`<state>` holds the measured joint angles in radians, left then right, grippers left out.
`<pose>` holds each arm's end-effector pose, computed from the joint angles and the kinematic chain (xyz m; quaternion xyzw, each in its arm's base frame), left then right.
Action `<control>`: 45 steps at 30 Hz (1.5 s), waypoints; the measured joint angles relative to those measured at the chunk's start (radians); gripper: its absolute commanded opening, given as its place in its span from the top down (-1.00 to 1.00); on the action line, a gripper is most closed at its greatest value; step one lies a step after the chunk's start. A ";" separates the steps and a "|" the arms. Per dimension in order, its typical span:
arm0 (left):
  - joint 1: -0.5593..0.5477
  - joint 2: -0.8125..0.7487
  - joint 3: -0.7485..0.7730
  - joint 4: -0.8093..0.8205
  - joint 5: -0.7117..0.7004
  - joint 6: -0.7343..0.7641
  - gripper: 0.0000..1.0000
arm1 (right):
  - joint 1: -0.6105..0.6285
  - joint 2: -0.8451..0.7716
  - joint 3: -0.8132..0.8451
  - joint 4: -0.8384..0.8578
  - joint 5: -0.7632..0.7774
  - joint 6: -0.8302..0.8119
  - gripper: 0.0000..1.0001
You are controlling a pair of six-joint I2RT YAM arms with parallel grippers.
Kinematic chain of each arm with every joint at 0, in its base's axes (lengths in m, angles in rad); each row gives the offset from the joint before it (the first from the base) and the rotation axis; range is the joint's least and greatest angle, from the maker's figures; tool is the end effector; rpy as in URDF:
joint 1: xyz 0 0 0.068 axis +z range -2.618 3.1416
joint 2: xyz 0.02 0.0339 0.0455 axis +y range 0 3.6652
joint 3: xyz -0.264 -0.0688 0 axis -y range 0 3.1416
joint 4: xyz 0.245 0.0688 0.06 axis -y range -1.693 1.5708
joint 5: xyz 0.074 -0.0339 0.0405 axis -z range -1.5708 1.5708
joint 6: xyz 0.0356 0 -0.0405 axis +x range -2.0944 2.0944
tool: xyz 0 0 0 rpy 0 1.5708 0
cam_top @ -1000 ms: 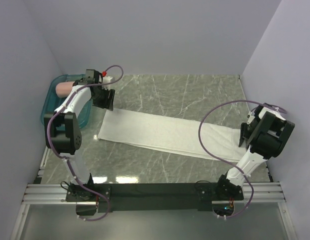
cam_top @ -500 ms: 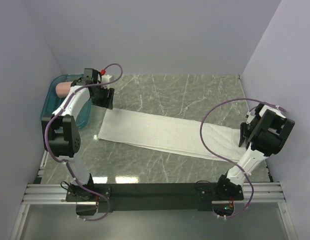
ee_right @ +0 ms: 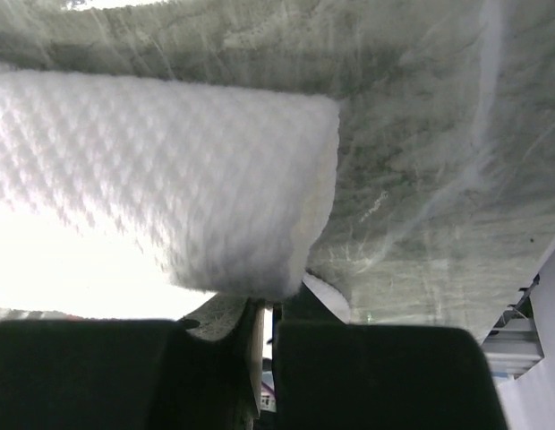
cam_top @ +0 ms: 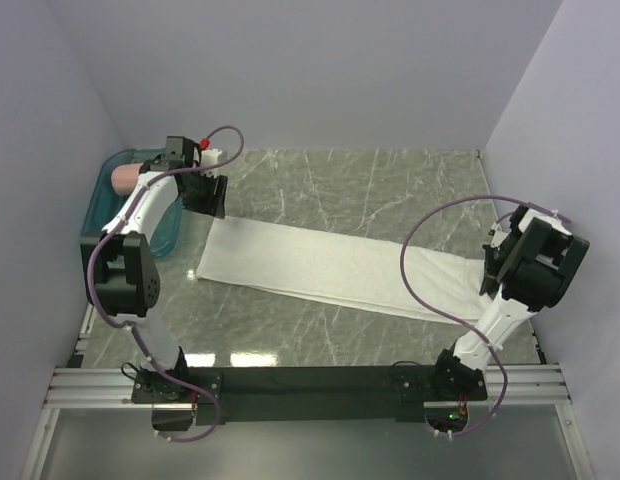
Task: Roll the towels
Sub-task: Fold the towel
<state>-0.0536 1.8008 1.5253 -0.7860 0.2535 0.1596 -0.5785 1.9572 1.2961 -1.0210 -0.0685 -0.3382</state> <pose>0.3841 -0.0295 0.2669 0.1338 0.9512 -0.1089 0.2560 0.2840 -0.1825 0.1461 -0.1215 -0.9904 -0.0553 0.0347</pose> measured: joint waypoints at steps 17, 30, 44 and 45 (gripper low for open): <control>0.009 -0.069 -0.049 -0.005 0.020 -0.002 -0.21 | 0.249 -0.150 0.149 -0.133 -0.082 0.079 1.00; 0.066 -0.086 -0.049 -0.029 0.076 -0.051 -0.99 | 0.562 -0.018 0.262 -0.123 -0.303 0.219 1.00; 0.092 -0.129 -0.060 -0.034 0.079 -0.072 -0.99 | 0.673 0.077 0.242 -0.083 -0.412 0.268 1.00; 0.093 -0.129 -0.063 -0.034 0.077 -0.073 -0.99 | 0.679 0.076 0.239 -0.082 -0.416 0.271 1.00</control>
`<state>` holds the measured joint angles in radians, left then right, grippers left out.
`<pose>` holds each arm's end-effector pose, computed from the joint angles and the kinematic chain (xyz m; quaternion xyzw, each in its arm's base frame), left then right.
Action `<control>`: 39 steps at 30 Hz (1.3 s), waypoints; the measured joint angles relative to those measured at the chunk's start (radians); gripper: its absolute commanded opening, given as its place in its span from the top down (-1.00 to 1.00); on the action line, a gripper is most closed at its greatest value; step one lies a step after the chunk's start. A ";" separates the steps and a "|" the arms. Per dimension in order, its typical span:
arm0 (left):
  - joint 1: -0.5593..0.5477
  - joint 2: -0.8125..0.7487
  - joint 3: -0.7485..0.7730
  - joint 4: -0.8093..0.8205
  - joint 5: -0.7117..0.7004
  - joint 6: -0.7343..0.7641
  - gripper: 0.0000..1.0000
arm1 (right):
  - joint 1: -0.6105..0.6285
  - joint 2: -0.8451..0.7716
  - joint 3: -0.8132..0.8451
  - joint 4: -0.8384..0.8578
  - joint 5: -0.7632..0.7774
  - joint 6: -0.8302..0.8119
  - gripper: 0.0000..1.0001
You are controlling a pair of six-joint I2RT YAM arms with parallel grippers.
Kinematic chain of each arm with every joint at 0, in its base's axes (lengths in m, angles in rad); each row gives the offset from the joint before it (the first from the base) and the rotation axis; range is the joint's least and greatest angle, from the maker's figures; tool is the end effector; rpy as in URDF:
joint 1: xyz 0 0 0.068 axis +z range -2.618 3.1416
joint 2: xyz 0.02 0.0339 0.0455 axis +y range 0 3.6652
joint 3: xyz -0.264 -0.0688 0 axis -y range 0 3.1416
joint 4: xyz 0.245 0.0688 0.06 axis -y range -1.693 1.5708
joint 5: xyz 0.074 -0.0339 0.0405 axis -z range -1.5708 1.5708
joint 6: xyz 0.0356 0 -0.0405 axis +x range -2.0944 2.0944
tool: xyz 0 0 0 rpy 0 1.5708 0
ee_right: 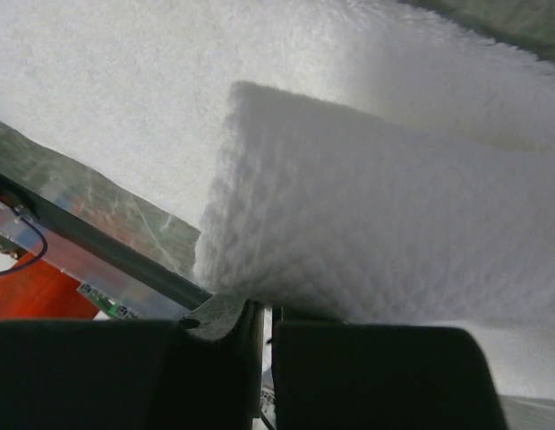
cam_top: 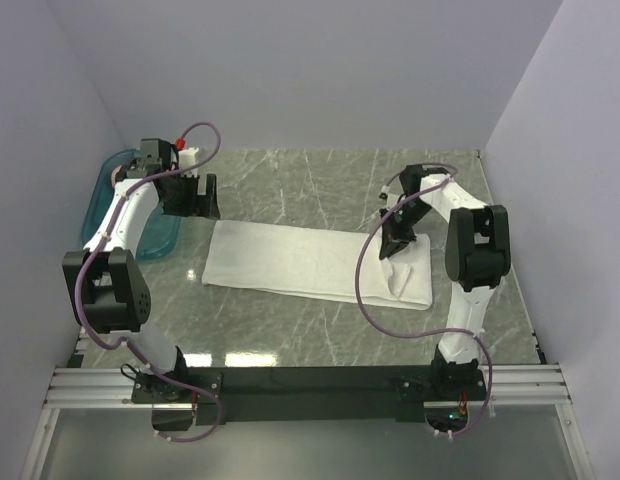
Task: Roll the towels
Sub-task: Fold the towel
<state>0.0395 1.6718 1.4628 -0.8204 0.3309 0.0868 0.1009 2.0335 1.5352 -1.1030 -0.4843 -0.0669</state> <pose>0.3544 0.0024 0.2917 0.0665 0.9491 -0.1417 0.2732 0.3749 0.0546 0.1799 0.0777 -0.9676 -0.2395 0.0189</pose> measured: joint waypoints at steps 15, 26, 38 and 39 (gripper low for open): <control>0.002 0.000 -0.003 0.000 -0.015 -0.003 -0.99 | 0.014 0.006 -0.004 -0.004 -0.118 0.019 0.12; -0.006 -0.017 -0.099 -0.002 0.060 0.031 0.30 | -0.026 0.050 0.154 -0.072 -0.203 -0.056 -0.09; -0.129 0.101 -0.210 0.048 0.110 -0.043 0.66 | -0.103 0.052 0.212 0.037 0.124 -0.145 0.25; -0.130 0.126 -0.210 0.056 0.106 -0.051 0.64 | -0.103 0.064 0.202 0.043 0.141 -0.152 0.30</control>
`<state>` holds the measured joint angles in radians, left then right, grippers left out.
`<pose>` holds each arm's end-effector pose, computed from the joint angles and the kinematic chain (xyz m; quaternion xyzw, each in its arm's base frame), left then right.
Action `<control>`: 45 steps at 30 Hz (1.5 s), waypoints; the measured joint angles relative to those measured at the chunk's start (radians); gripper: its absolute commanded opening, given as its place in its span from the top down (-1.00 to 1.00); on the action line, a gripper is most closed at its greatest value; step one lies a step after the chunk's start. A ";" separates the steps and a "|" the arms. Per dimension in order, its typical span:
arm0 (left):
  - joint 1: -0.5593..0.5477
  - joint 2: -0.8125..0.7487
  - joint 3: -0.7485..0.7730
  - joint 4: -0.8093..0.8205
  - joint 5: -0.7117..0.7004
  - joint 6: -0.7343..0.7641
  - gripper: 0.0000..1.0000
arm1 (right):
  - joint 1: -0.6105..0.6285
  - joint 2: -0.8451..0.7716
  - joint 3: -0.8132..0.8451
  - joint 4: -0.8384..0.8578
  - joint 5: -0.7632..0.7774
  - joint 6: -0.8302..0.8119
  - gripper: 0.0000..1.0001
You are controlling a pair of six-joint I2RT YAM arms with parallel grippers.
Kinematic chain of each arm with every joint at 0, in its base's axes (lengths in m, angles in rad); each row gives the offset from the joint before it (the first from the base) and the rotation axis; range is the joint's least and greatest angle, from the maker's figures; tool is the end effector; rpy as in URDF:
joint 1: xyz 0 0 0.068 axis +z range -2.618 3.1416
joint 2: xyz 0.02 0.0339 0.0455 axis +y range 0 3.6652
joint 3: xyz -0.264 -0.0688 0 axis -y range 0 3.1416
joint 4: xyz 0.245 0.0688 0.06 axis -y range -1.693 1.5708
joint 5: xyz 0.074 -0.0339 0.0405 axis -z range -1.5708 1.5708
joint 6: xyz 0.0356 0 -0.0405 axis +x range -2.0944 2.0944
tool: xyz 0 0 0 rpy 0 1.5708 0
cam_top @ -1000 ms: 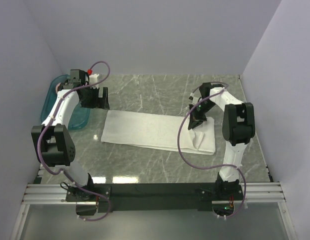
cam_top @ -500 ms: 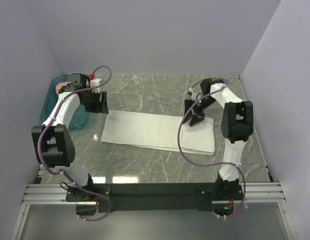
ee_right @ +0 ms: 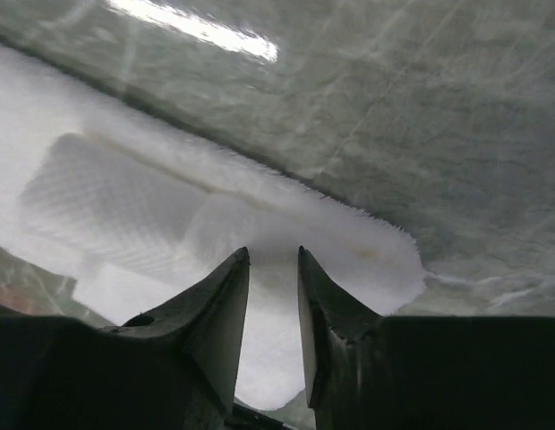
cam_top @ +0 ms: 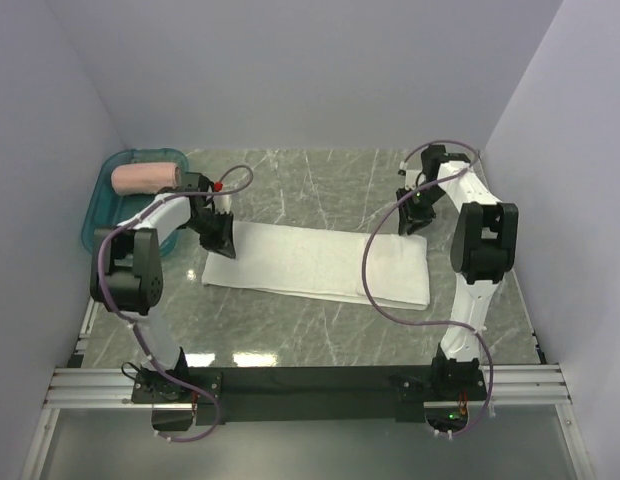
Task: Roll the towels
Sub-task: Fold the towel
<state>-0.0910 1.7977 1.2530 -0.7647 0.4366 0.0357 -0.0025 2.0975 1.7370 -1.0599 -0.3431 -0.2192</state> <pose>0.3447 -0.0466 0.1924 0.0894 0.9642 -0.2182 0.1212 0.4193 0.0109 0.2051 -0.1190 0.9754 0.1610 0.0924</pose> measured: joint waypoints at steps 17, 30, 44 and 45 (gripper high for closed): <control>-0.011 0.591 0.777 -0.024 -0.055 -0.045 0.04 | 0.077 -0.050 -0.317 0.000 -0.095 -0.052 0.10; -0.042 0.298 0.552 0.104 -0.107 -0.034 0.03 | 0.163 -0.285 -0.400 0.034 -0.339 -0.084 0.03; -0.172 0.425 0.510 0.072 -0.256 -0.092 0.35 | 0.215 -0.097 -0.456 0.149 -0.249 -0.022 0.66; -0.171 0.431 0.530 0.068 -0.258 -0.085 0.36 | 0.223 -0.098 -0.462 0.155 -0.253 -0.019 0.66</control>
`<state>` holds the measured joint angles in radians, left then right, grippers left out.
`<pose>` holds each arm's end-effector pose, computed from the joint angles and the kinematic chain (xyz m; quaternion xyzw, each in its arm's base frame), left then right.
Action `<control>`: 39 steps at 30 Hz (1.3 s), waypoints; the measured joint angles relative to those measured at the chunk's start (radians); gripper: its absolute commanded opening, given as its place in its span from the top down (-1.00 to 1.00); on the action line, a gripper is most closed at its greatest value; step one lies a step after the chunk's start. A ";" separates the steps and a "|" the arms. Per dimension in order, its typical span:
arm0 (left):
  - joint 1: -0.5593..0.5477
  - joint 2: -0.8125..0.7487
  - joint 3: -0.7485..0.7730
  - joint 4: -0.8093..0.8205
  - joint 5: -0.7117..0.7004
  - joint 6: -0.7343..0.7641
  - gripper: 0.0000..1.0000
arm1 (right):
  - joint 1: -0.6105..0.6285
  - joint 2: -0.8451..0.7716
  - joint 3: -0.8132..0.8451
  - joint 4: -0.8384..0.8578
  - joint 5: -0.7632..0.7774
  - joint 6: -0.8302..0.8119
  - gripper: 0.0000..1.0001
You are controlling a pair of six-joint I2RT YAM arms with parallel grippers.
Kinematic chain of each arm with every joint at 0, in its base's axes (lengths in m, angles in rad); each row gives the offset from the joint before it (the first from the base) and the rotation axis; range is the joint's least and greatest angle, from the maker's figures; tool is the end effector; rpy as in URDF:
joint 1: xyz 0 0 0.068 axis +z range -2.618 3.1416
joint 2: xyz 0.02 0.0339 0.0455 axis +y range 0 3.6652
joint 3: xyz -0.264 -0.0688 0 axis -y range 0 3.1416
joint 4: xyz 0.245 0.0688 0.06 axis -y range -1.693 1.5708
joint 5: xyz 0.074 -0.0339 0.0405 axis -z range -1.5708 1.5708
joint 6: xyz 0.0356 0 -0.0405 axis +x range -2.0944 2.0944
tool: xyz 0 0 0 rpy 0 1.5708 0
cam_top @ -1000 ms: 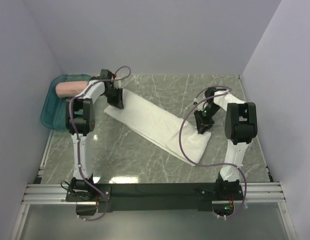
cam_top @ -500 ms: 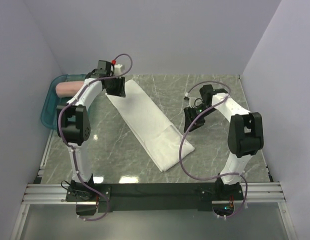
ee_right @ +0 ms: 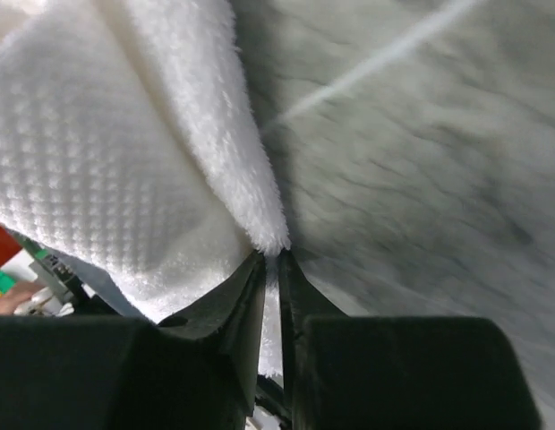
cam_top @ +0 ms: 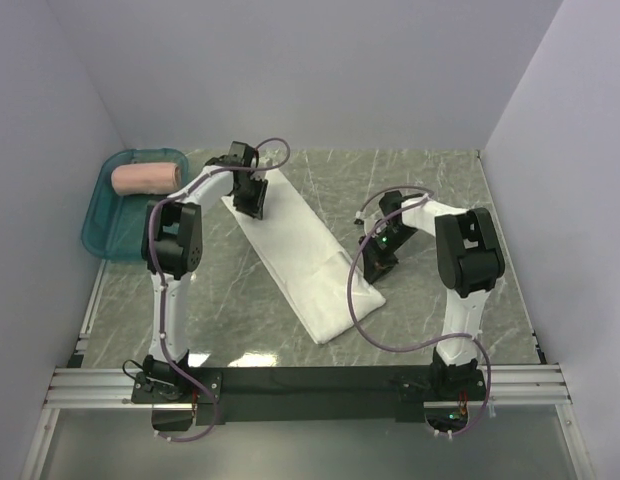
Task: Roll the towels
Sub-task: Fold the towel
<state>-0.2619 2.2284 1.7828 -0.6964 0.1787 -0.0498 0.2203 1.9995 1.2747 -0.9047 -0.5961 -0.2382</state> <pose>0.4558 -0.1287 0.1718 0.1219 0.9657 -0.1190 0.1958 0.3341 0.0953 0.1328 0.2087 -0.9325 -0.2938 0.0254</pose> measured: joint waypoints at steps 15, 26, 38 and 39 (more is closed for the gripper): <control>-0.053 0.280 0.435 0.008 0.117 0.129 0.09 | 0.216 0.015 -0.114 0.156 -0.244 0.154 0.65; -0.043 0.199 0.366 0.109 0.171 0.107 -0.99 | 0.088 -0.155 -0.129 0.217 -0.192 0.197 0.25; 0.089 -0.628 -0.300 0.154 0.583 0.150 -0.14 | 0.149 -0.234 0.014 0.282 -0.237 0.266 0.25; 0.083 -0.671 -0.367 0.169 0.624 0.150 -0.05 | 0.164 -0.224 0.020 0.288 -0.249 0.273 0.27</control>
<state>-0.1791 1.5574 1.4162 -0.5278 0.8028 0.0998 0.3840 1.7756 1.2945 -0.6167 -0.8452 0.0345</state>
